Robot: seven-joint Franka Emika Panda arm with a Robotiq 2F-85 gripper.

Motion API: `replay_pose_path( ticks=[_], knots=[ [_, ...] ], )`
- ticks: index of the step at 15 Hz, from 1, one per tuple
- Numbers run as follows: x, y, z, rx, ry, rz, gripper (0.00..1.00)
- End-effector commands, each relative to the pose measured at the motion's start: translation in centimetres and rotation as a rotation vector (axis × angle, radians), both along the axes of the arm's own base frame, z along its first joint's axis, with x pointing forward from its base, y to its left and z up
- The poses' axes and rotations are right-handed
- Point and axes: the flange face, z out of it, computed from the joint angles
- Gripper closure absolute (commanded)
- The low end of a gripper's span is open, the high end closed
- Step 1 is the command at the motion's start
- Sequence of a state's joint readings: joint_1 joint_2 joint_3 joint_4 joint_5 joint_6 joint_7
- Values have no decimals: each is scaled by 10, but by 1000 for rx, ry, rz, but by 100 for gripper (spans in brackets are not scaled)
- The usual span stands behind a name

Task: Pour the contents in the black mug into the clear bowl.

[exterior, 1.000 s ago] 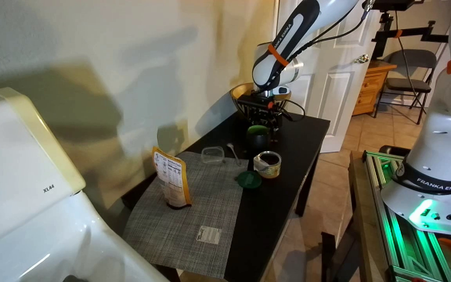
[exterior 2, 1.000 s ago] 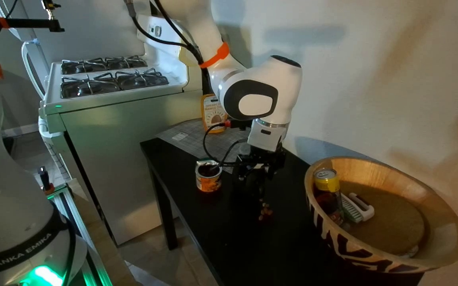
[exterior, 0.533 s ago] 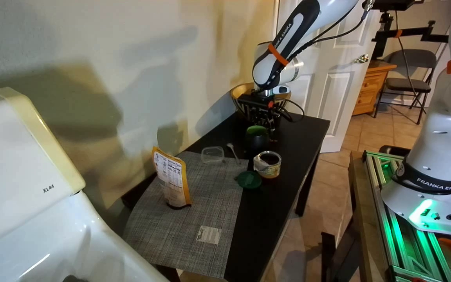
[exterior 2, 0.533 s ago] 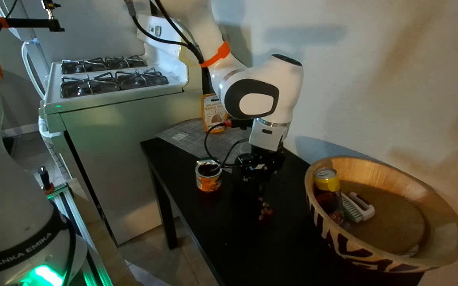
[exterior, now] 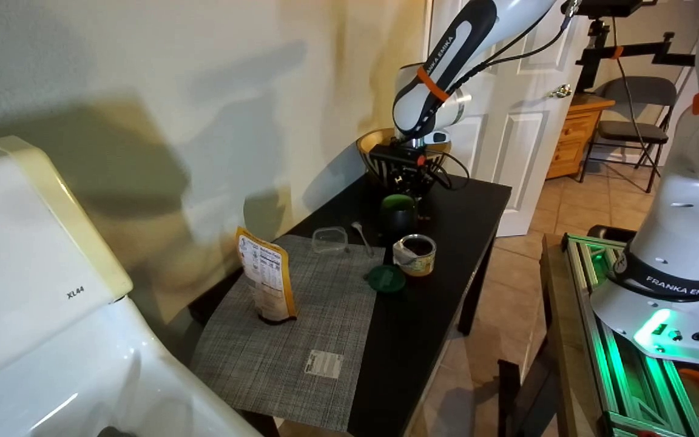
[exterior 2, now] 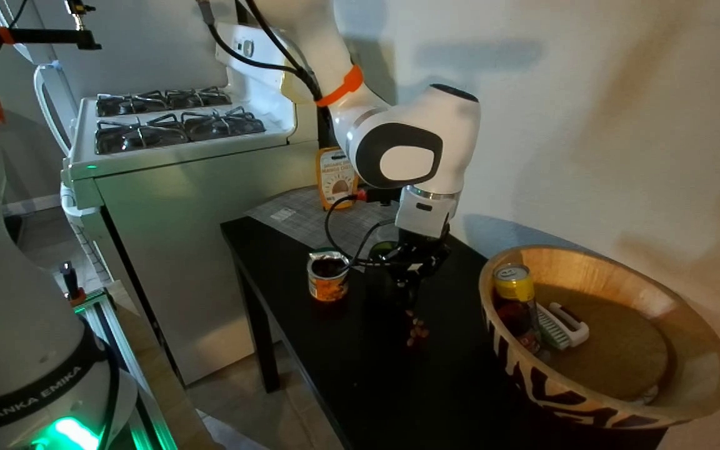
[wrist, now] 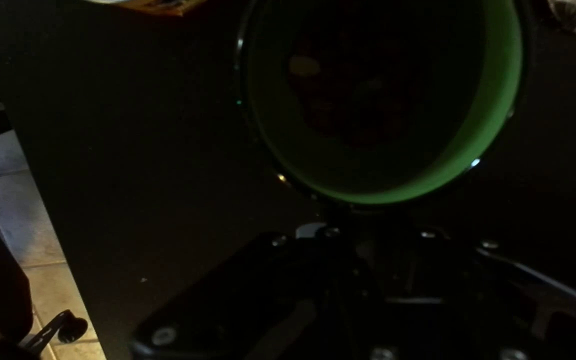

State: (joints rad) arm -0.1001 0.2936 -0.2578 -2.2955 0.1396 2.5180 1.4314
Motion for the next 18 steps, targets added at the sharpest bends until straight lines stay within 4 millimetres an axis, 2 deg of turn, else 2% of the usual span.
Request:
replay_pose_path(
  ticks=[1,4,8,11,18],
  knots=[
    [1,0,11,-44,-6,26,95],
    [6,2,24,-61,-2,87,95],
    [21,6,41,-82,25,152,95],
    [34,14,53,-165,108,197,95],
    [50,70,71,-526,322,263,95]
  ],
)
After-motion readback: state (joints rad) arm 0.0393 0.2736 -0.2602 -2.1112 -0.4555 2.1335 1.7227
